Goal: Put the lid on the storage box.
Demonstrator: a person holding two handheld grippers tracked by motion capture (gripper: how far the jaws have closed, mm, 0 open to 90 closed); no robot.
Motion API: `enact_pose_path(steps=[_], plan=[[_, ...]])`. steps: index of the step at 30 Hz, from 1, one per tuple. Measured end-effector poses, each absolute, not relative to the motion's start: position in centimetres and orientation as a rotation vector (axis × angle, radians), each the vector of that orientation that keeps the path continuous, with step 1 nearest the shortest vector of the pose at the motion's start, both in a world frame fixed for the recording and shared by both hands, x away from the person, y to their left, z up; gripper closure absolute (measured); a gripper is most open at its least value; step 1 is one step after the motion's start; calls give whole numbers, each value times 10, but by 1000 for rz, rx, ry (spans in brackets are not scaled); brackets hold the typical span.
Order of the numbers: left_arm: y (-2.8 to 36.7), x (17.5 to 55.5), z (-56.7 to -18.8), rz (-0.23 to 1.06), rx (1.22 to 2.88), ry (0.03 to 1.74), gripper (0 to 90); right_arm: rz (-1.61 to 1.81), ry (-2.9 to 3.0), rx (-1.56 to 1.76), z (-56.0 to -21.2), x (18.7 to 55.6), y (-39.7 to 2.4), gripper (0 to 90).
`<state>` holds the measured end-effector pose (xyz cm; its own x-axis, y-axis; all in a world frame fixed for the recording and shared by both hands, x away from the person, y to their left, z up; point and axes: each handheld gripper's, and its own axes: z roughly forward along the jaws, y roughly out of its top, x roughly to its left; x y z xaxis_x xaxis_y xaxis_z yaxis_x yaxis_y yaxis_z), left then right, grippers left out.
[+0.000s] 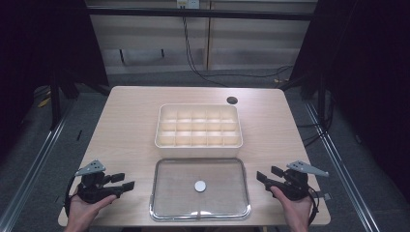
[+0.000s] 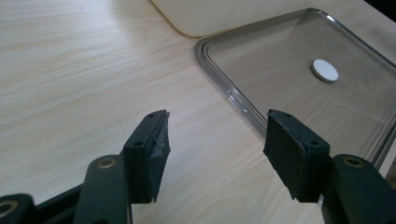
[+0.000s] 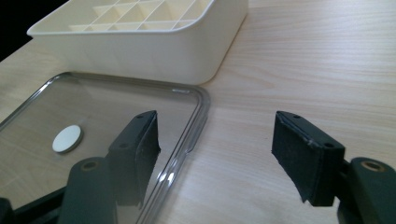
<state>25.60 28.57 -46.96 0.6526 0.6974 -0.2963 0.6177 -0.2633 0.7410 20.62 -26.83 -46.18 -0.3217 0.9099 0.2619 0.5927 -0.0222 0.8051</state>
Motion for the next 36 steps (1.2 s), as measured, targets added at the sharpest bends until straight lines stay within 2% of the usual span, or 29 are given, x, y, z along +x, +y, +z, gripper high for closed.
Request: enact_pose_path(steps=[6, 12, 18, 21, 25, 28, 34, 36], plan=[[280, 256, -467, 121, 1979, 1015, 387, 1260, 1976, 1522, -460, 207, -253, 360], [272, 260, -465, 106, 1996, 999, 399, 1252, 2050, 1470, -456, 215, -243, 360], [260, 271, -460, 125, 2003, 993, 408, 1238, 2147, 1473, -453, 236, -236, 342], [254, 278, -457, 146, 2004, 1011, 368, 1221, 2177, 1478, -450, 241, -234, 340], [248, 286, -452, 149, 1999, 1013, 373, 1225, 2176, 1490, -448, 248, -233, 306], [249, 291, -456, 93, 1957, 1015, 373, 1243, 2145, 1530, -452, 253, -235, 290], [243, 291, -468, 54, 2024, 988, 366, 1211, 2166, 1547, -468, 258, -235, 295], [240, 289, -471, 38, 2048, 964, 367, 1193, 2167, 1534, -469, 257, -233, 324]])
